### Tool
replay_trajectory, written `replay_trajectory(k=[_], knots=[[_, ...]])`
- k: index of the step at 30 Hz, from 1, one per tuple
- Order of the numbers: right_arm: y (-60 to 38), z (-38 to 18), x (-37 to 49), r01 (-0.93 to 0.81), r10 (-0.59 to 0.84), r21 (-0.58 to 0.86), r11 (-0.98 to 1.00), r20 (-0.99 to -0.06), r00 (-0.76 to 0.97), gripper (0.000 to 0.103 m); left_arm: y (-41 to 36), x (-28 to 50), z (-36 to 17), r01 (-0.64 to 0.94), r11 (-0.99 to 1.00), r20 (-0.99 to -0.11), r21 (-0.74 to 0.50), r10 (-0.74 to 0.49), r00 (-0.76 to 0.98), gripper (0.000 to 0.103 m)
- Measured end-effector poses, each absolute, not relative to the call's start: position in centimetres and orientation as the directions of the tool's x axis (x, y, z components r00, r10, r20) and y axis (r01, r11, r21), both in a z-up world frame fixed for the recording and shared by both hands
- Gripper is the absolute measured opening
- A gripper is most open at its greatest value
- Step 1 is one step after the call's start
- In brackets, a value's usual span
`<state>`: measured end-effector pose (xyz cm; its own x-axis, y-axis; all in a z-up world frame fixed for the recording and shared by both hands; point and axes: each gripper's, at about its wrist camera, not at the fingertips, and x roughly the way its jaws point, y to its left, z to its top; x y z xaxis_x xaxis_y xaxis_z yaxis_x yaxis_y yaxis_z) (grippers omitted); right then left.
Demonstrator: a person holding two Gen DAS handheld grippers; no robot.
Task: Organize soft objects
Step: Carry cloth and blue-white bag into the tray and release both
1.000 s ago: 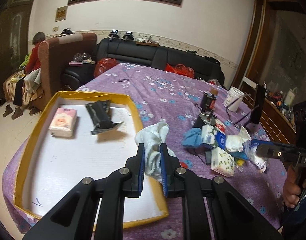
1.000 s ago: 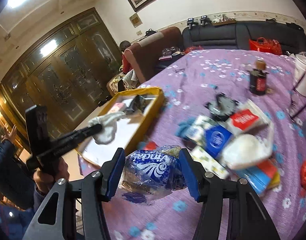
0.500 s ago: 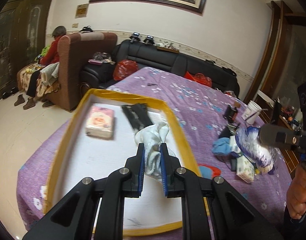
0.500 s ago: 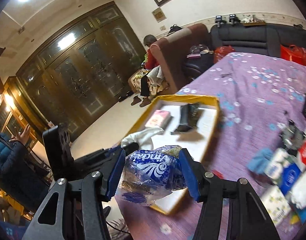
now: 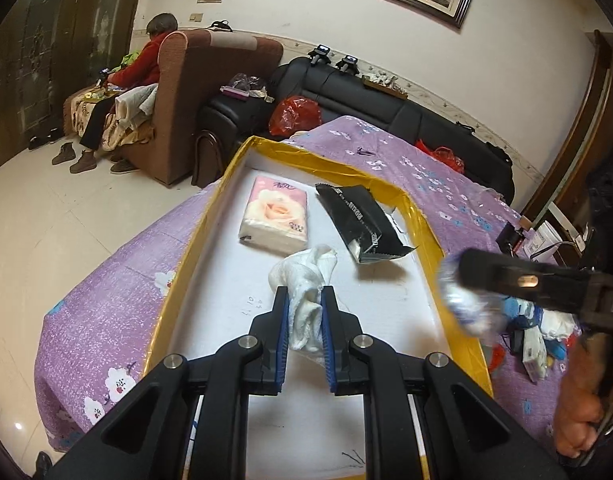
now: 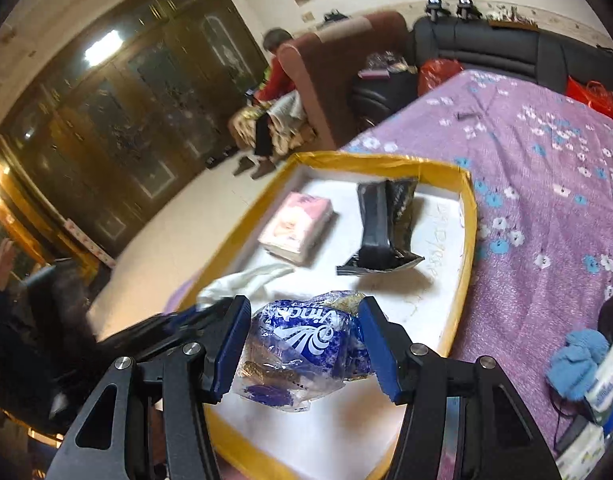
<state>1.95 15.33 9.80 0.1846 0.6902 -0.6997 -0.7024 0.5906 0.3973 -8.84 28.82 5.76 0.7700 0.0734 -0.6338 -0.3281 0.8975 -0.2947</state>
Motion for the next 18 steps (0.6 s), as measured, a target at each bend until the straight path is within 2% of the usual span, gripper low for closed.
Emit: replay_trajectory(k=[8,11,15,18], knots=[[17.5,7.5,2.9,-0.687,0.632,0.346,0.639,-0.745,0.213,0.063,28.8,-9.4,5.7,-0.345,0.899,-0.631,-0.269,0.106,0.768,0.014],[17.7,7.0,3.0,-0.682,0.638,0.362,0.636,-0.743,0.201,0.064,28.7,-9.7,5.7,-0.341,0.9,-0.63,-0.272,0.101,0.77,0.02],[17.5,7.3,2.9,-0.685,0.651,0.37,0.628,-0.732,0.202,0.071,28.2,-10.0,6.1,-0.335,0.906,-0.62,-0.257,0.112,0.777,0.035],[16.3,8.0,2.9,-0.676,0.674,0.396,0.621,-0.71,0.203,0.071,27.8,-10.4,6.8,-0.329,0.911,-0.612,-0.25,0.114,0.783,0.035]])
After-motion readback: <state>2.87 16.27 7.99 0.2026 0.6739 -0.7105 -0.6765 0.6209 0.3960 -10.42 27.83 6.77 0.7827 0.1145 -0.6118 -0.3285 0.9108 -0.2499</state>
